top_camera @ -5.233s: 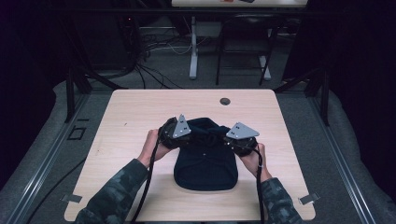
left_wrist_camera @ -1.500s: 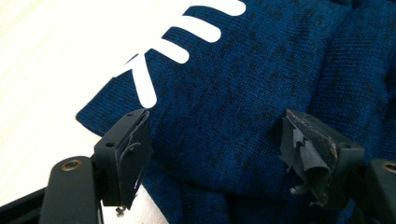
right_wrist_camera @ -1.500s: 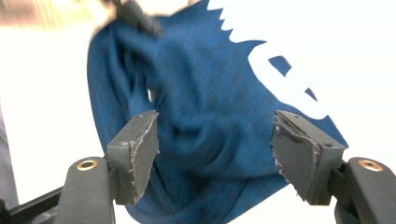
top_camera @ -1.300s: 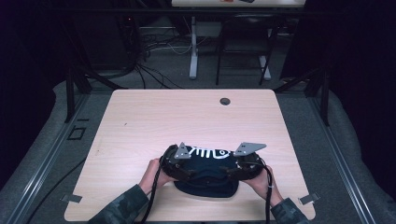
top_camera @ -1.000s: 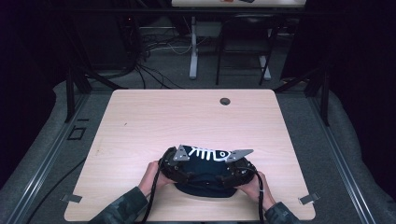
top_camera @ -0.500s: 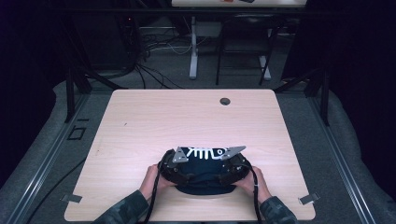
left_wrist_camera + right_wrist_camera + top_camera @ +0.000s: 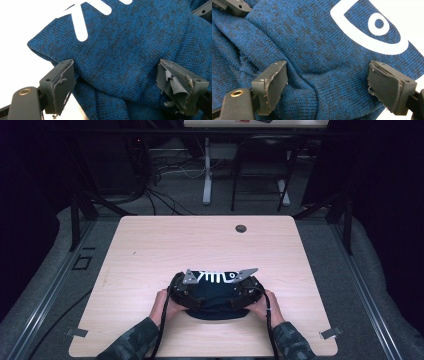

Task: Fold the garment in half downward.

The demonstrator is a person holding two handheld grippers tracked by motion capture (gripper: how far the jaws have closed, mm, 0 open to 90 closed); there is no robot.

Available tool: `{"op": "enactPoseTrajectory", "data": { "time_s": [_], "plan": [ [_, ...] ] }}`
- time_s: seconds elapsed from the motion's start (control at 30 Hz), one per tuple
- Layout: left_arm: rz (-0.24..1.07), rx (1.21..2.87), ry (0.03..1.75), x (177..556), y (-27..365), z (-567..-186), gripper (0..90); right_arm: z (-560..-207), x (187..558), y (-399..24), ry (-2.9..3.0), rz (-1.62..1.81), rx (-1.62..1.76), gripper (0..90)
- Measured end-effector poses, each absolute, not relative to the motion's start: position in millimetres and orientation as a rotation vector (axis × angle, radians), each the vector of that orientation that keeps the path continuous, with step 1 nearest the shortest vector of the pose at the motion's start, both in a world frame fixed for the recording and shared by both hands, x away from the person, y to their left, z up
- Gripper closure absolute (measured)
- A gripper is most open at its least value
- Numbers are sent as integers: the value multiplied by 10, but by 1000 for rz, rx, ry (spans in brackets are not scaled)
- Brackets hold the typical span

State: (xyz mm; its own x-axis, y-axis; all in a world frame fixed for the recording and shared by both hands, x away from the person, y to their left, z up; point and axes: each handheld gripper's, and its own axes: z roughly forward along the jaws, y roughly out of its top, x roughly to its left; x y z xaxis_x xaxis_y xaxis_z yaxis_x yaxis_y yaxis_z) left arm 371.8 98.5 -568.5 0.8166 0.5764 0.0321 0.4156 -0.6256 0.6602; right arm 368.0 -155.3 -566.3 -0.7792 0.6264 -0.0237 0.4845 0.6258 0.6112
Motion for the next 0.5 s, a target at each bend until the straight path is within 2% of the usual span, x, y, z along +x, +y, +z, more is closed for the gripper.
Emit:
{"op": "enactPoseTrajectory", "data": {
  "time_s": [0.13,0.17,0.2,0.5],
  "plan": [
    [314,2316,728,3713,1005,-5646,137,-5642,3663,-1567,2596,930,924,97],
    [323,2293,738,3710,1023,-5610,90,-5607,3643,-1573,2592,954,935,52],
    [330,2281,738,3701,1035,-5587,74,-5584,3633,-1576,2591,956,932,42],
    [417,2220,750,3562,1250,-5404,14,-5332,3418,-1747,2500,1045,916,27]
  ]
}}
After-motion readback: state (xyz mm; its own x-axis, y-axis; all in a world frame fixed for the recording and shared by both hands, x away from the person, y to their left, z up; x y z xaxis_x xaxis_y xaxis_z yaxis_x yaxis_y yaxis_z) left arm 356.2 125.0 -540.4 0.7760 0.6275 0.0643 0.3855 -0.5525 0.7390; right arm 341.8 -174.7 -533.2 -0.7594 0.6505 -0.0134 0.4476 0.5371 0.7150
